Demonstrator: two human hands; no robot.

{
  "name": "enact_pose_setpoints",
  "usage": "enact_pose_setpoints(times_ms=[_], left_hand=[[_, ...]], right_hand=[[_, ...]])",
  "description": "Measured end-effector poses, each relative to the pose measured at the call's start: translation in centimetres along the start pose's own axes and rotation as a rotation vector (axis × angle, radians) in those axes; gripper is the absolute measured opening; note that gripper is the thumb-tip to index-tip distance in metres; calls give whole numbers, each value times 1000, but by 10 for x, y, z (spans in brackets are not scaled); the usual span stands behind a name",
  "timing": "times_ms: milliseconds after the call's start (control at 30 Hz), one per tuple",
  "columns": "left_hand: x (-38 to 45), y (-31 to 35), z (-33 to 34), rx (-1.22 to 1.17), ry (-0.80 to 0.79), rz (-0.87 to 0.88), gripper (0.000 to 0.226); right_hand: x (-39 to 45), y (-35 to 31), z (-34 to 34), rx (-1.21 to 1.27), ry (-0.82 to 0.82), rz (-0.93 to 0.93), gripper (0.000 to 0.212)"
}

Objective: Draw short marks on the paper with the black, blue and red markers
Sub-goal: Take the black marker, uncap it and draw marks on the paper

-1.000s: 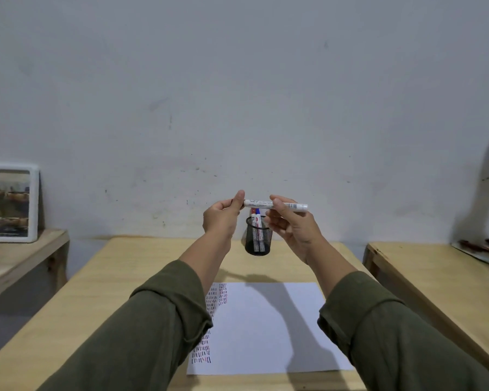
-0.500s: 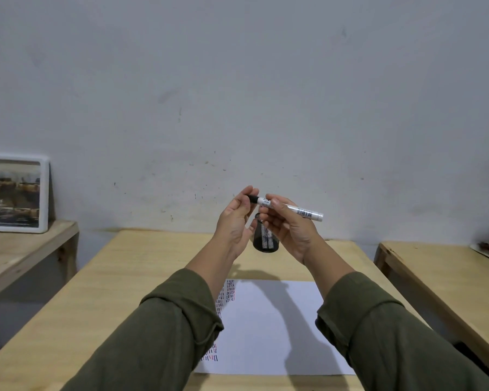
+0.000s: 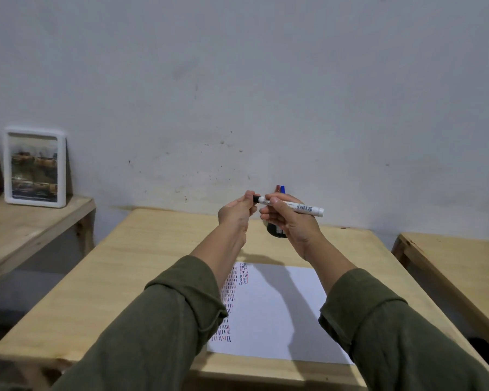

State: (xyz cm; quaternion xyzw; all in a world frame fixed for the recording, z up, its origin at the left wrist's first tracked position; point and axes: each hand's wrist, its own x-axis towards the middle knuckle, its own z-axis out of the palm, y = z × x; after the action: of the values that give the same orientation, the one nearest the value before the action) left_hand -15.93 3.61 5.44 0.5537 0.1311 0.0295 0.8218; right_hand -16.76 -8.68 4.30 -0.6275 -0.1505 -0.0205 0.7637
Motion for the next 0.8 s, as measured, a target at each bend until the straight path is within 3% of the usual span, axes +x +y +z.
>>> enact_pose_setpoints(times_ms=[167,300,433,567,667,800], left_hand=[[9,-6,-17,-13,110,-61,23],[26,-10,-51,49,306,-48,36],[29,-21,-84,390,332,138,26],[31,-48,-102,683,337,152,10],[34,-68,-114,898,298,206,11],[36,-78,-119,1026,295,276,14]], right_hand=[[-2,12,10,-168,-29,-4,12],[-3,22,2,-191,-22,12,11],[-4,32,-7,-185,-8,62,10],[-8,48,-4,-270,68,117,18],[-11,57,0,-325,115,150,28],[-14,66,4,-295,134,177,12]])
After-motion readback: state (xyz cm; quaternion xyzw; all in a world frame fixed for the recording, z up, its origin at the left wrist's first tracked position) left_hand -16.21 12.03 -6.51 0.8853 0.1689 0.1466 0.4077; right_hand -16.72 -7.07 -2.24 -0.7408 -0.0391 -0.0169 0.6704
